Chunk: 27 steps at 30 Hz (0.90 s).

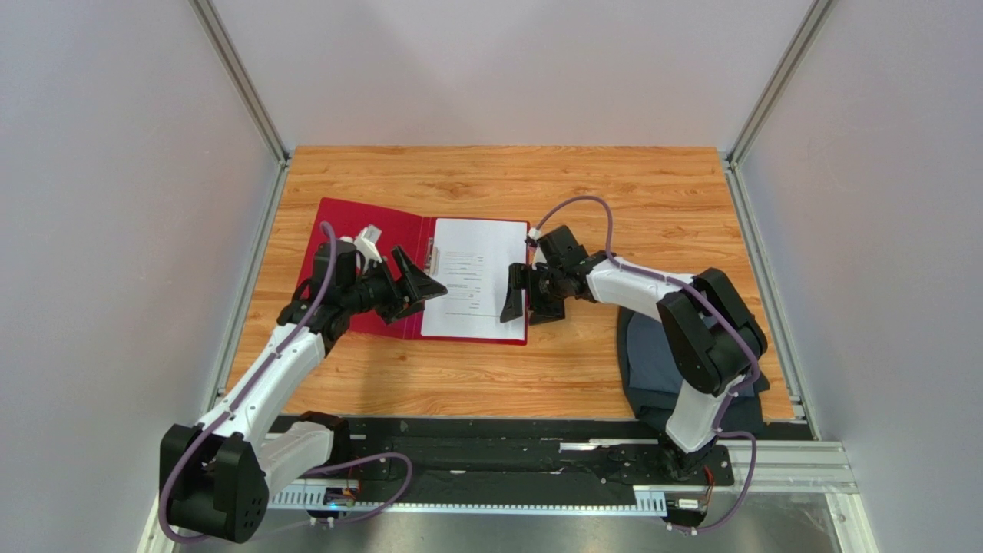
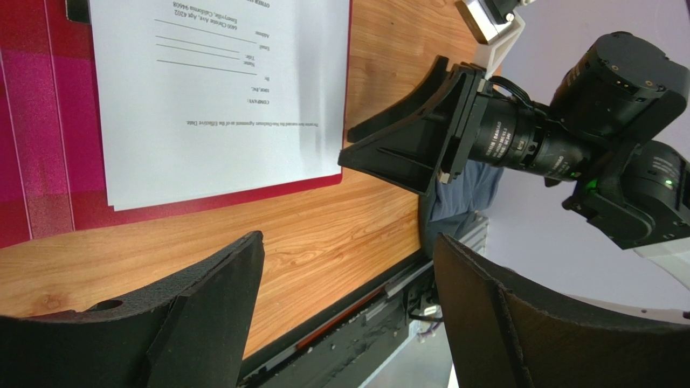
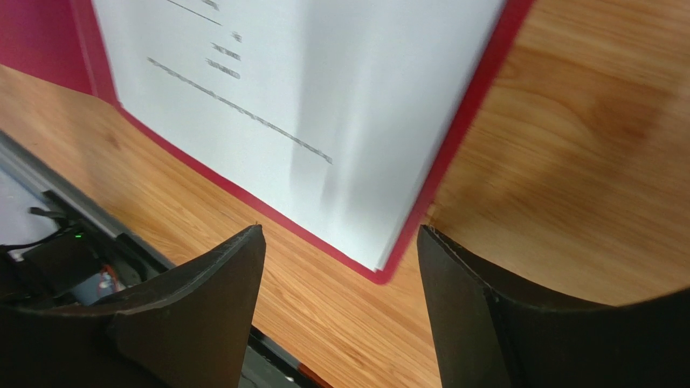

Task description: Put the files into the folder

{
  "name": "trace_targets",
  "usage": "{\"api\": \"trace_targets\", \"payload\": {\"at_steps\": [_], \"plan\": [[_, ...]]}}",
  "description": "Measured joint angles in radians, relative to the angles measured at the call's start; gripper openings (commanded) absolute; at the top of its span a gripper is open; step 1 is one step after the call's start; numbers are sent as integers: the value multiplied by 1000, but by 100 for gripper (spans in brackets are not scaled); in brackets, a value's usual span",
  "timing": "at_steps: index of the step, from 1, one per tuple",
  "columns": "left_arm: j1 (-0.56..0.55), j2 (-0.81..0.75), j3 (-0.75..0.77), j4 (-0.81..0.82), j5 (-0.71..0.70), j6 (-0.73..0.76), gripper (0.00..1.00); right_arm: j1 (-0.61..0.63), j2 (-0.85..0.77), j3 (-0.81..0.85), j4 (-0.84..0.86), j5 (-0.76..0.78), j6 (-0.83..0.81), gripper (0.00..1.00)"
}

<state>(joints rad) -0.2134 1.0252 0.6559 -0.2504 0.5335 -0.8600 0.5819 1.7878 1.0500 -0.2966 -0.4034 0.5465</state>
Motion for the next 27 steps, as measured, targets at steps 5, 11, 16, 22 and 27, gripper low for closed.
{"api": "trace_targets", "payload": {"at_steps": [5,11,16,22,27], "plan": [[0,14,22,-26,-14,19,85,-4,-67,38,-180,213,-99,76],[35,82,104,-50,-43,47,82,-18,-134,90,-192,341,-124,69],[81,269,215,-35,-16,40,73,-17,30,291,-32,198,-59,62],[93,360,267,-29,-53,46,69,-13,364,677,72,43,-10,61],[100,373,253,-16,-79,47,70,-11,578,951,93,-41,13,63]]}}
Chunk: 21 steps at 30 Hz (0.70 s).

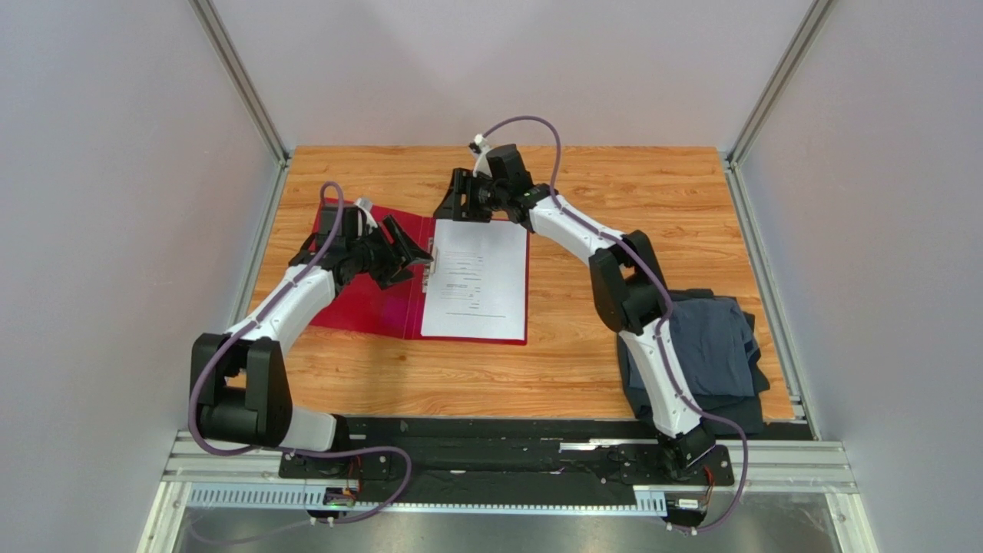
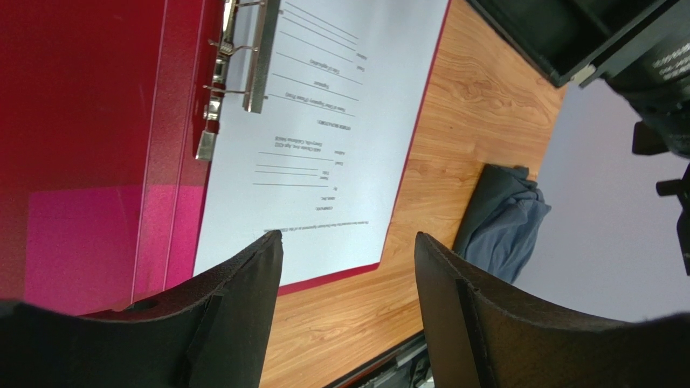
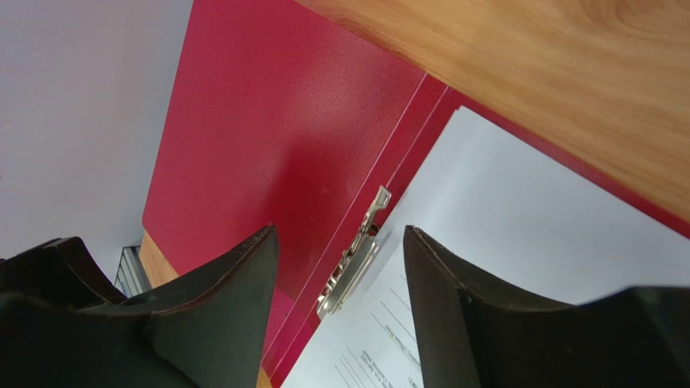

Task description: Put the files into the folder

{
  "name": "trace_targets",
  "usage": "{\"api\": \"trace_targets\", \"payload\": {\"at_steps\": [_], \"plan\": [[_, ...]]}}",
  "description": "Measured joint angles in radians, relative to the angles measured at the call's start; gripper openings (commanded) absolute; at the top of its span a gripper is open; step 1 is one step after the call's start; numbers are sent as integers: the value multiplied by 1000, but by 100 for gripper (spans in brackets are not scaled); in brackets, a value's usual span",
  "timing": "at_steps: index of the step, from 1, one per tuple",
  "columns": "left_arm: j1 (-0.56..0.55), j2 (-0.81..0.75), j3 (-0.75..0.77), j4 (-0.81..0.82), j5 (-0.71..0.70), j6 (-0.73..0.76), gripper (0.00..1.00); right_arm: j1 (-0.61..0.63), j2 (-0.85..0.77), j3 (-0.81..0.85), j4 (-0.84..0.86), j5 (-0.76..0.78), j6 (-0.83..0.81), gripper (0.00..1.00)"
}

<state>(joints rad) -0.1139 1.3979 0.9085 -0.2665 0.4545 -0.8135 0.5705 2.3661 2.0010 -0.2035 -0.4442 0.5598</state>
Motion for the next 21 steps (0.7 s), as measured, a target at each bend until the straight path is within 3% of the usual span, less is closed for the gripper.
{"api": "trace_targets", "payload": {"at_steps": [9,21], "plan": [[8,-29,-72,-7,-28,10,72,10,179,155,15,-86,21,68],[11,-115,-109,-15,-24,16,72,42,270,219,43,-110,34,62]]}}
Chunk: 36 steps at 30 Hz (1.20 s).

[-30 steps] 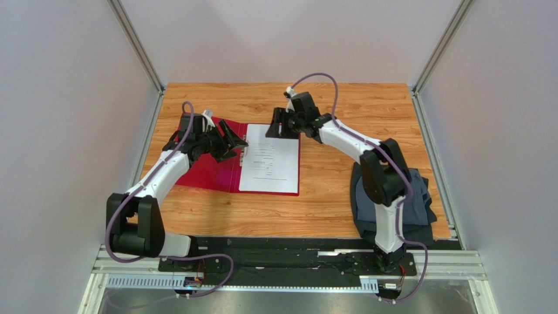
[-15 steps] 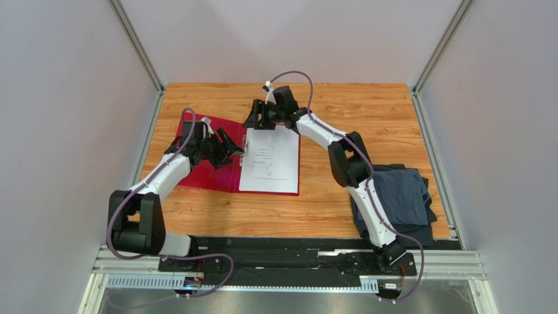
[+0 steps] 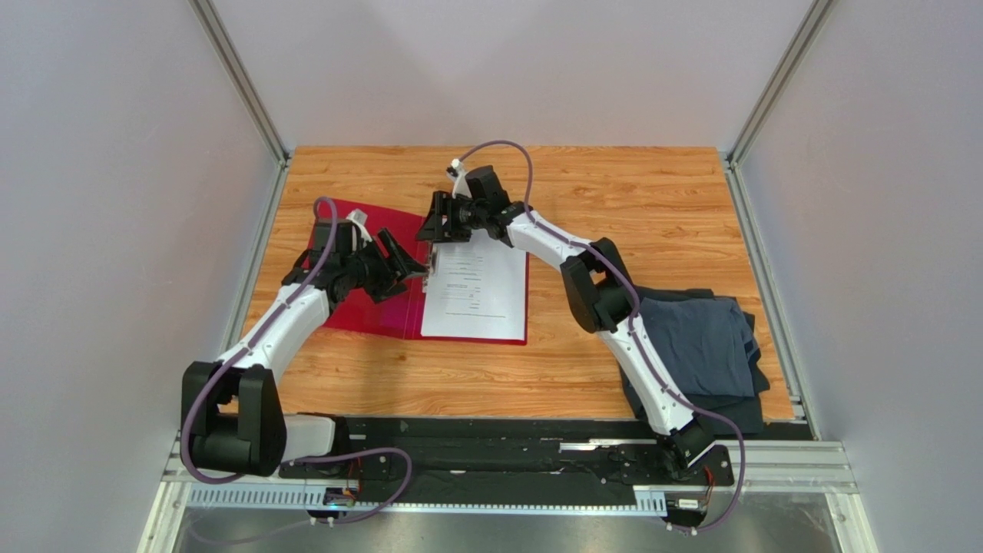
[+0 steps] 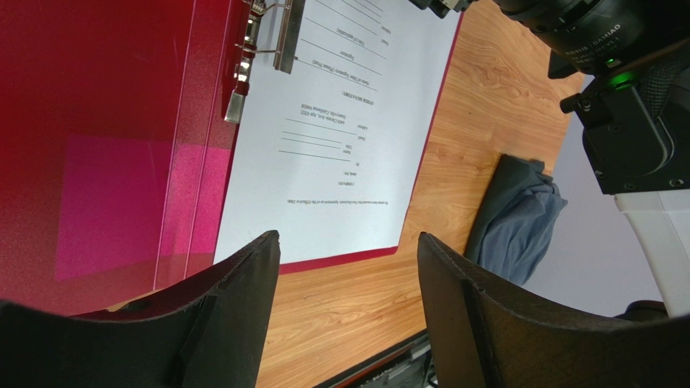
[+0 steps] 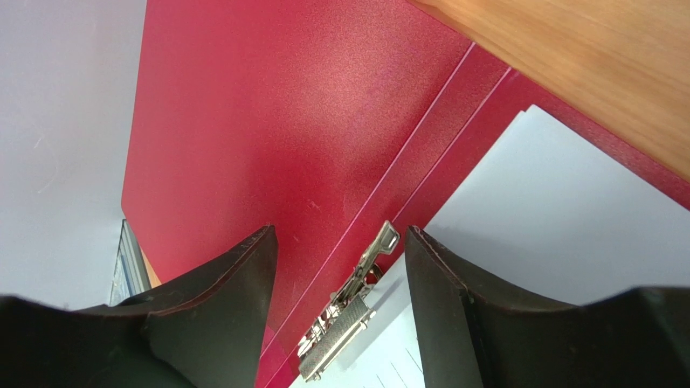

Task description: Put the files into the folder

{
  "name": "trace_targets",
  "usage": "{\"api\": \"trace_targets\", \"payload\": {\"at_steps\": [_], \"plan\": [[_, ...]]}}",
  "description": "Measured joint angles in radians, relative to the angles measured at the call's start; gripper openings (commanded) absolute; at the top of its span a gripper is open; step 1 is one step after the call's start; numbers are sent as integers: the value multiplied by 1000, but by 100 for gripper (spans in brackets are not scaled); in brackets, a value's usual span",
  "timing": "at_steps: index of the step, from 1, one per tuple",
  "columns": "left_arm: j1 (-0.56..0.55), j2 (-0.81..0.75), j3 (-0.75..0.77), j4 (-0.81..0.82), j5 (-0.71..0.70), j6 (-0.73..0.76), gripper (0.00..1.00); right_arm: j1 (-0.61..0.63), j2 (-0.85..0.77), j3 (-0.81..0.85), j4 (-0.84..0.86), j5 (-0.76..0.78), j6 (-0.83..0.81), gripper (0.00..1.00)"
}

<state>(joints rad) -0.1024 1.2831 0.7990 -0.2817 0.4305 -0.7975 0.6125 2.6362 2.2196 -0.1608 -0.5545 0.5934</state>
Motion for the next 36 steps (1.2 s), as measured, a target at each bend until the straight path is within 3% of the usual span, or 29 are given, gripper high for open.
{"api": "trace_targets", "payload": {"at_steps": [23,36], "plan": [[0,-53,0,-25,9,3,72,13,43,60,81,-98,137,50],[18,-161,-5,-52,9,19,73,61,-29,-101,90,-119,117,50]]}}
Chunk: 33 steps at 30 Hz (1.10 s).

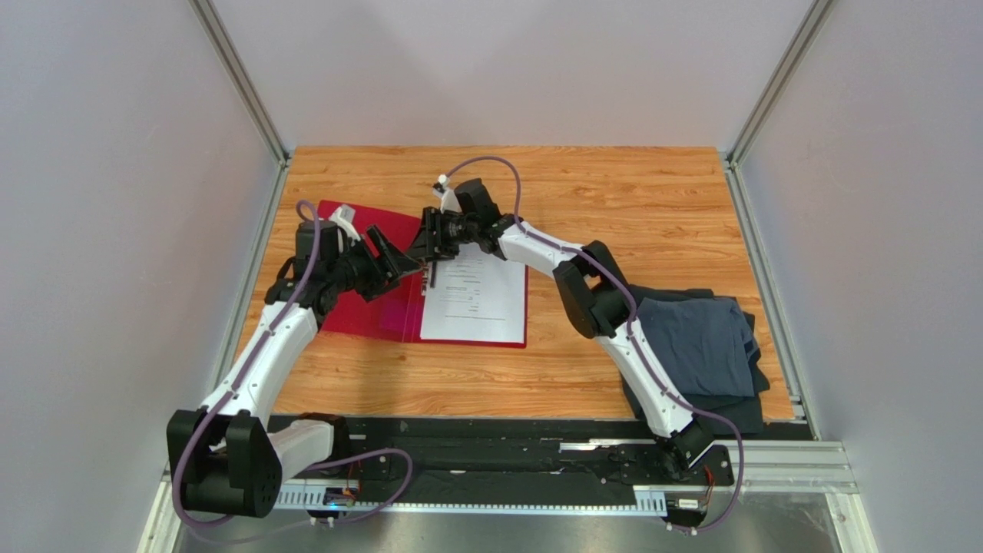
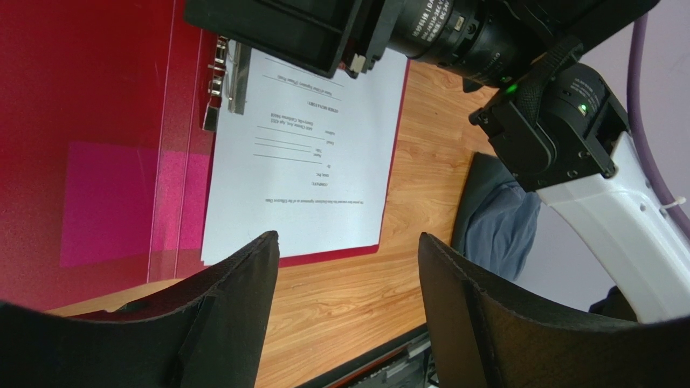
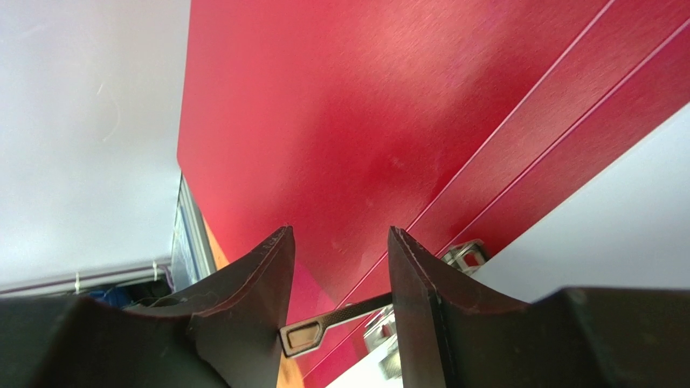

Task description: Put the files into the folder

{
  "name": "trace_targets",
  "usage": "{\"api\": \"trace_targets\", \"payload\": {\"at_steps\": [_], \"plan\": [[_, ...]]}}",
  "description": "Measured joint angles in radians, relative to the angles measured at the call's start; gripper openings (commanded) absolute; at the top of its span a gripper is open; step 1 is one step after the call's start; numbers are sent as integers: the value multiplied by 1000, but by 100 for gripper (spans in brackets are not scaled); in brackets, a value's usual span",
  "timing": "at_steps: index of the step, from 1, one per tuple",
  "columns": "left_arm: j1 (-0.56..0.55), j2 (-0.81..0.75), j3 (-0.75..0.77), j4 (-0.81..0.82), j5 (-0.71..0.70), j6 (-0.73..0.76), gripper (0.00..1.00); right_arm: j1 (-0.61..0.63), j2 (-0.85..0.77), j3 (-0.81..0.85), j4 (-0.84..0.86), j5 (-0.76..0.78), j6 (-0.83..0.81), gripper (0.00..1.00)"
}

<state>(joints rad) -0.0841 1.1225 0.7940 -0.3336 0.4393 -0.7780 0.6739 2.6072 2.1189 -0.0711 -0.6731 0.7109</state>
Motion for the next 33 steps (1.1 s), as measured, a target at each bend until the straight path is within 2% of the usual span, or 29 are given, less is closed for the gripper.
{"api": "trace_targets", "payload": {"at_steps": [4,9,14,16,20,27,33], "plan": [[12,-23,-11,-9,0,1,73,14,-61,-58,-21,0,-32,55],[29,-31,-14,-24,0,6,73,31,-138,-112,-63,2,-82,66],[43,-29,-14,-25,-3,11,72,32,-209,-143,-145,66,-91,68],[47,-25,-14,-26,-14,10,72,32,-232,-143,-188,119,-45,67],[60,11,-14,-56,-77,-10,71,32,-267,-166,-224,195,153,61],[99,138,-10,-123,-146,-65,69,32,-269,-216,-224,241,435,40],[111,174,2,-138,-159,-79,68,32,-269,-275,-177,253,595,37]]}}
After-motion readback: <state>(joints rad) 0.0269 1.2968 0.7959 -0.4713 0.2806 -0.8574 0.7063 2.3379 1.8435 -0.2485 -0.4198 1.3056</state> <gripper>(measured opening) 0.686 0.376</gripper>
